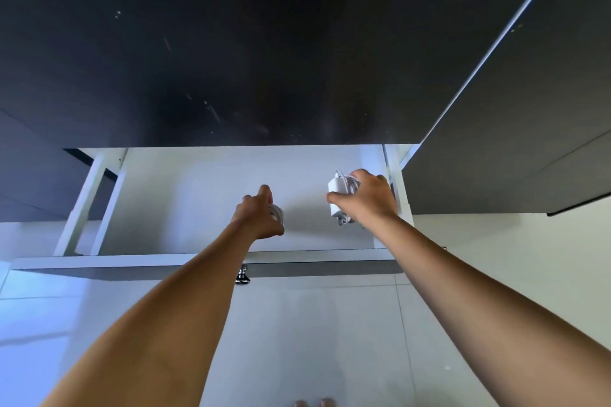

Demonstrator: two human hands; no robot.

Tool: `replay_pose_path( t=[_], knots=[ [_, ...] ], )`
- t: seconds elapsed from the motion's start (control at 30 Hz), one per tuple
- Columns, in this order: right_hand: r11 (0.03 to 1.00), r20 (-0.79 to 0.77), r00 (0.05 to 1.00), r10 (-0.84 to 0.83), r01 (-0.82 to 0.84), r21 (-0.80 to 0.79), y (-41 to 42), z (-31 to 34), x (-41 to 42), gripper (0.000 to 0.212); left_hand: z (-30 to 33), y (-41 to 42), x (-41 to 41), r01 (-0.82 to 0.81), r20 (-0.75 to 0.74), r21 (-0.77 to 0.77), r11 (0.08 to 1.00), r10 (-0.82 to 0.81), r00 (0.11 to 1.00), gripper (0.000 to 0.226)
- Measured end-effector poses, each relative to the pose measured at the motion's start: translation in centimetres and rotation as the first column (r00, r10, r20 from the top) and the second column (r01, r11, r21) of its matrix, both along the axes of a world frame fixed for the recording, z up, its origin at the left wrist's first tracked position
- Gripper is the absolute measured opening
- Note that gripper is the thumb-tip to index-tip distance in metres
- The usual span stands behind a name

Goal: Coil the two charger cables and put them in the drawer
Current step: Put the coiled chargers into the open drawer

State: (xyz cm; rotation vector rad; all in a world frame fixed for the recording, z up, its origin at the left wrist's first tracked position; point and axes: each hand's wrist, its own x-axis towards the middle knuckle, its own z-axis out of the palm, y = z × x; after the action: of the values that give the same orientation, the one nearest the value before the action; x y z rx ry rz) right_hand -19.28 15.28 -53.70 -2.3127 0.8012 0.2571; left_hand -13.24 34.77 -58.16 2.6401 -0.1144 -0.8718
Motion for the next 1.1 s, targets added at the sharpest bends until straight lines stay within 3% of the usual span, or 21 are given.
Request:
replay_pose_path(
  t=[0.23,0.37,0.47,0.57,0.63,0.7,0.77,0.97,1.1],
  knots=[
    [1.0,-0.004,1.0,-0.027,0.027,-0.004,-1.2,-2.7,0.2,0.054,-1.9,-1.7,1.0,0.186,0.001,0.194,0.963,-0.19,0.982,0.068],
    [0.999,0.009,1.0,-0.026,0.026,-0.03,-1.3,-2.1,-0.1,0.055,-1.7,-1.9,0.8,0.185,-0.013,0.198,0.963,-0.186,0.983,0.08],
    [0.997,0.013,1.0,0.001,0.0,-0.083,-1.0,-0.4,-0.7,0.07,0.0,-1.3,0.5,0.121,0.047,0.178,0.976,-0.131,0.99,0.069],
    [0.993,0.044,0.999,0.012,-0.007,-0.116,-0.2,2.1,-1.7,0.077,2.8,-1.0,0.0,0.016,0.074,0.036,0.999,-0.019,0.997,0.05],
    [0.991,0.067,0.997,0.027,-0.018,-0.136,0.4,4.3,-2.2,0.071,5.7,-1.1,-0.5,-0.16,-0.038,-0.174,0.972,0.156,0.987,0.039],
    [0.984,0.084,0.994,0.067,-0.053,-0.168,1.0,7.1,-2.8,0.067,9.0,-1.4,-1.3,-0.393,-0.27,-0.379,0.838,0.306,0.913,0.04],
    [0.975,0.113,0.985,0.127,-0.103,-0.198,1.8,10.4,-3.5,0.068,12.6,-1.6,-2.3,-0.526,-0.448,-0.463,0.714,0.324,0.834,0.049],
    [0.961,0.223,0.954,0.199,-0.145,-0.238,4.3,18.4,-5.9,0.06,22.1,-2.2,-4.7,-0.531,-0.552,-0.579,0.619,0.182,0.814,0.047],
    [0.968,0.295,0.933,0.205,-0.148,-0.205,5.7,23.1,-7.4,0.054,27.8,-1.7,-6.3,-0.528,-0.53,-0.612,0.589,0.19,0.826,0.04]
  ],
)
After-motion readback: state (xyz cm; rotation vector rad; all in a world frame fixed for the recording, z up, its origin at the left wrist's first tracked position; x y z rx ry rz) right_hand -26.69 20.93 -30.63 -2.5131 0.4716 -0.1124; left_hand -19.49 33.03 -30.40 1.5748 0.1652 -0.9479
